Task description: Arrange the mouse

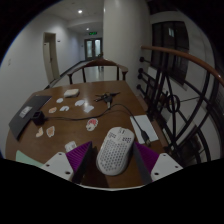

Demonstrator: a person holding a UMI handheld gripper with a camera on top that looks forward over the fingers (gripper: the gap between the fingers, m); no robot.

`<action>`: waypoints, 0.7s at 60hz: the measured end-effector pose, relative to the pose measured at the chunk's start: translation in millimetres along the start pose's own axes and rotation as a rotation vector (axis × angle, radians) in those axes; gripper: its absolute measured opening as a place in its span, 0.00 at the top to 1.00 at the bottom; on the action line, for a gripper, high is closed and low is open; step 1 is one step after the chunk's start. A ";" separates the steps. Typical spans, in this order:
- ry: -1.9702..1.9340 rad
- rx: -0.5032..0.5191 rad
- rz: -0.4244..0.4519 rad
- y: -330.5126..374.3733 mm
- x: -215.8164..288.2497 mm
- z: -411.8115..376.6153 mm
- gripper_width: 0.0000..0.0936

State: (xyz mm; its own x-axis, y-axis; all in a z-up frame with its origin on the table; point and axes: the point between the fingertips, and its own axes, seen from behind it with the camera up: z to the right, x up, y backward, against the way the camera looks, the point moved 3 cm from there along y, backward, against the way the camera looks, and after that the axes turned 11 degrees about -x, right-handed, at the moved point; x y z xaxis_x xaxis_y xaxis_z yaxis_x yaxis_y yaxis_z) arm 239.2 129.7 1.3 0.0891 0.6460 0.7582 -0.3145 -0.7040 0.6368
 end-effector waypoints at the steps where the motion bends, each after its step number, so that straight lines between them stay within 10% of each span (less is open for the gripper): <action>1: -0.005 -0.004 0.002 -2.3 2.1 -0.6 0.12; 16: -0.086 -0.032 0.018 -12.7 8.8 5.5 0.61; 25: -0.097 -0.039 0.034 15.9 4.2 18.3 0.63; 42: -0.054 0.136 0.323 231.6 47.0 -79.9 0.64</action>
State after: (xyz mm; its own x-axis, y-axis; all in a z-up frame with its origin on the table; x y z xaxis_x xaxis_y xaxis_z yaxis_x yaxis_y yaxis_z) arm 95.0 20.7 173.2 0.0568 0.3691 0.9277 -0.2058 -0.9049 0.3726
